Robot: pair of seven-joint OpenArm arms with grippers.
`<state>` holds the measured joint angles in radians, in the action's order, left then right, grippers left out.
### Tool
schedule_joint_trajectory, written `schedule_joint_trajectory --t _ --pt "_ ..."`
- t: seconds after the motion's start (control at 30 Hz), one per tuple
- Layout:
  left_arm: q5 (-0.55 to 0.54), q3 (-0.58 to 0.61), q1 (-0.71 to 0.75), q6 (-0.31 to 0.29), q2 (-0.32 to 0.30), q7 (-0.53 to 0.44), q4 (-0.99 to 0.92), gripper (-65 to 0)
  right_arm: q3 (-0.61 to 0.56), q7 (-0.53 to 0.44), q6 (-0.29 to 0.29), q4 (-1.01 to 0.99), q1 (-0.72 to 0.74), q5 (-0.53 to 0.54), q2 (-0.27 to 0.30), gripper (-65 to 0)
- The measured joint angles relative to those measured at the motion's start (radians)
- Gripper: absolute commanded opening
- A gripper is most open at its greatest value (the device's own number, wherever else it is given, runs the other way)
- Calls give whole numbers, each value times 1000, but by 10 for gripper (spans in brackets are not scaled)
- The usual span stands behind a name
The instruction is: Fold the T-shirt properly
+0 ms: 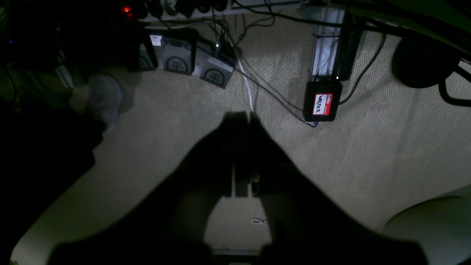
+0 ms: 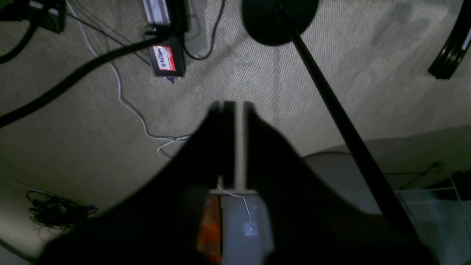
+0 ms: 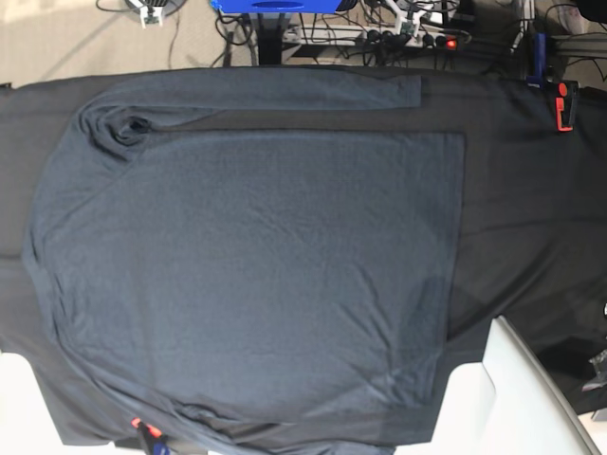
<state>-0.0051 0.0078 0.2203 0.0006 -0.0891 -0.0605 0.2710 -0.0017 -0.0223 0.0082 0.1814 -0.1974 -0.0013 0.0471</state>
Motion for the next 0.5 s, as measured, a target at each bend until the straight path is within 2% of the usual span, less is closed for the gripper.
schedule_joint_trajectory --t 0.5 --pt "0 0 8 0 0 -3 2 -650 0 -3 0 1 5 0 0 -645"
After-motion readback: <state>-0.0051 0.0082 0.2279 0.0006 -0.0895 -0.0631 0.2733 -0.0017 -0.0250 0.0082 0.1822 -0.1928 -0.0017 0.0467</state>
